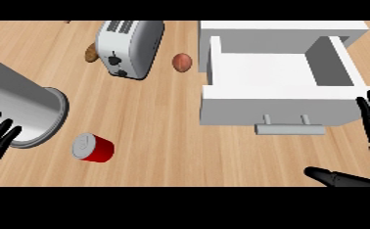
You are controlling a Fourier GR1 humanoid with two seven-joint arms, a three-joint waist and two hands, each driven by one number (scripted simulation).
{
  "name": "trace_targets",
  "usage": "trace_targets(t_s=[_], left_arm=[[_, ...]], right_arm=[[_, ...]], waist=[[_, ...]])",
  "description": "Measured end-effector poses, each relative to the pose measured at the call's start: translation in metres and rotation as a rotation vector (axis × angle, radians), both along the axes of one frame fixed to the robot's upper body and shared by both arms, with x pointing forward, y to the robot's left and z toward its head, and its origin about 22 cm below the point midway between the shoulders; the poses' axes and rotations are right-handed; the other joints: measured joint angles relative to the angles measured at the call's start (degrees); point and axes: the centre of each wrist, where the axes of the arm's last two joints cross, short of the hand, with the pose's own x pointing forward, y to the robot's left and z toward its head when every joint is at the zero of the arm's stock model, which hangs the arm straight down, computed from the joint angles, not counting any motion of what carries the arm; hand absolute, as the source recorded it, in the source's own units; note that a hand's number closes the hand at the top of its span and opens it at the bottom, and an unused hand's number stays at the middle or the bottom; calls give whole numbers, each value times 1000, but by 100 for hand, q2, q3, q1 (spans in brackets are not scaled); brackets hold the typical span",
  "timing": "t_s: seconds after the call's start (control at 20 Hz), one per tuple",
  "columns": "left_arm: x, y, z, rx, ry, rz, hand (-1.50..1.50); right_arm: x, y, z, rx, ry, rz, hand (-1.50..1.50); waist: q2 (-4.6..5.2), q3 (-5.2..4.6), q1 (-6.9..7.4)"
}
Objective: Pick up the can, place it into the drawer and close the drawer
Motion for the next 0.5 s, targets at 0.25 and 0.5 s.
trace_targets(t_s=[0.25,0.5], left_arm=[[-20,19,14,0,25,1,-150],[-31,30,20,-23,35,14,-150]], right_arm=[[-14,-16,-10,6,12,-5,-150],[-27,-34,-15,5,11,-2,-150]], waist=[[0,-2,-6],[2,-1,-18]])
